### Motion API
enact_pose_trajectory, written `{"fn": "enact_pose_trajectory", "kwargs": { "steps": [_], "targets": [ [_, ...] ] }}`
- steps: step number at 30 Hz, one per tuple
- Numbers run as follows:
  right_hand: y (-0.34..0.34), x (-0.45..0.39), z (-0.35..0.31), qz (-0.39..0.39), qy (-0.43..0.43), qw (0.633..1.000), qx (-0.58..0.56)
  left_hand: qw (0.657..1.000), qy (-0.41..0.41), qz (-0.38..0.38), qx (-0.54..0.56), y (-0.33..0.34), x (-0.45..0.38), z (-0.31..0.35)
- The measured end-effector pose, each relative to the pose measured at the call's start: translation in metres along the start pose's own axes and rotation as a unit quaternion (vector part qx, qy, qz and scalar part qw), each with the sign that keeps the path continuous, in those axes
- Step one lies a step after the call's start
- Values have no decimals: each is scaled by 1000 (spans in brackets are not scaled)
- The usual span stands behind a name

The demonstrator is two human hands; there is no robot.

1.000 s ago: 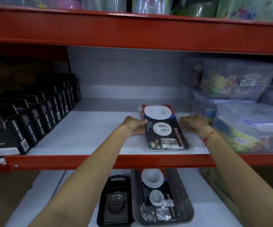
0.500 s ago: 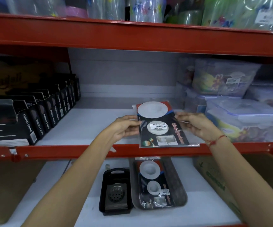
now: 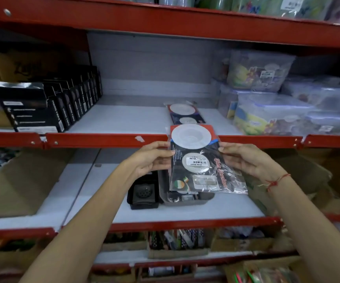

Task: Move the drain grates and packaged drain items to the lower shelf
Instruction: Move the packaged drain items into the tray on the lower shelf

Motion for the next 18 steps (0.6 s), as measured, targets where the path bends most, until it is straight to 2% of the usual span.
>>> {"fn": "enact_pose_trajectory", "kwargs": {
  "steps": [9, 18],
  "targets": [
    [-16, 38, 73, -21, 78, 997, 4, 997, -72, -28, 0, 17, 34, -70],
    [-25, -5, 135, 20, 134, 990, -25, 990, -137, 31, -8, -1, -2, -118]
  ]
}}
Point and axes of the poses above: each hand's wrist, its own x-axis away from the middle knuckle, its own y-axis out of the palm, z = x × y, the point moved 10 cm from there along -x, towards the middle knuckle, and after that the axes turned 3 degrees about -z, right-handed, at the moved point
